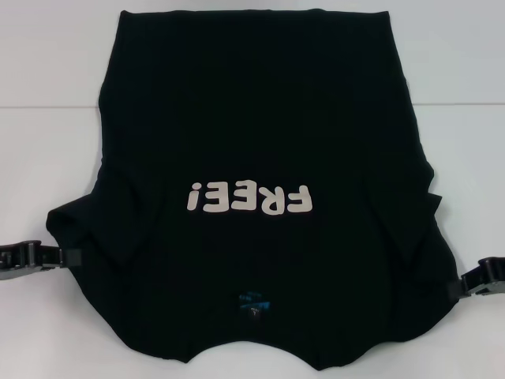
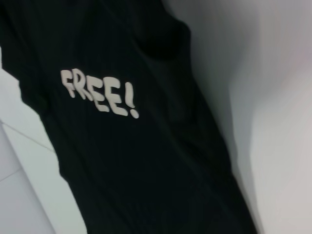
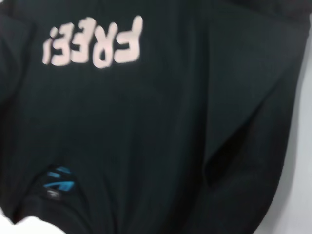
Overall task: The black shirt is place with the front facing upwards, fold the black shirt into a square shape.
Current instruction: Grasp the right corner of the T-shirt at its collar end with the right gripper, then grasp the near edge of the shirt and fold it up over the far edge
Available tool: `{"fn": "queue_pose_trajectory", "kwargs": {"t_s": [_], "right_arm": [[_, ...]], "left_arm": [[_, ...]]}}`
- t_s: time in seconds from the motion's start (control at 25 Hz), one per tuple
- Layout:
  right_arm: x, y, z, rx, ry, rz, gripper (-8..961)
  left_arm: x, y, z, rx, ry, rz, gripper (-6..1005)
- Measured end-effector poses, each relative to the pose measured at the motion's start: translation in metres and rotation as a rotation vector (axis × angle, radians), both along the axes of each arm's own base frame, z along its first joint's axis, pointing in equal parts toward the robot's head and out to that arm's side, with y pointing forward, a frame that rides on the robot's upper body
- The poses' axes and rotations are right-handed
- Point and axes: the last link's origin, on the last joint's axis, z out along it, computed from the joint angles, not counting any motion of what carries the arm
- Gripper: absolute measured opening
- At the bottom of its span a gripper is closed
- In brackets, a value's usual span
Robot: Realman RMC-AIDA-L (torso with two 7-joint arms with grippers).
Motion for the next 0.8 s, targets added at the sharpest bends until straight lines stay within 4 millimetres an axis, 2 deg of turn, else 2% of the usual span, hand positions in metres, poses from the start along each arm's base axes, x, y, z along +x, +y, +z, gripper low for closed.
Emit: {"fn": "queue_pose_trajectory", "kwargs": {"t_s": [0.32,0.48,0.8], "right_arm": [[0.001,-0.007,0.016,0.016,0.074,0.033,27],[0.003,-0.013,0.019,-0.018,0.072,0.044,23],[0.016,-0.04,0.039,-0.115,0.085,0.064,24]], "left_arm": [[-0.002,-0.007,0.001,-0.01,-0.029,0.012,25],[0.003,-0.016,-0.004,-0.071,-0.052,-0.023,25],[0.007,-0.041,-0.01,-0.24,-0.096,-0.034,25]]}}
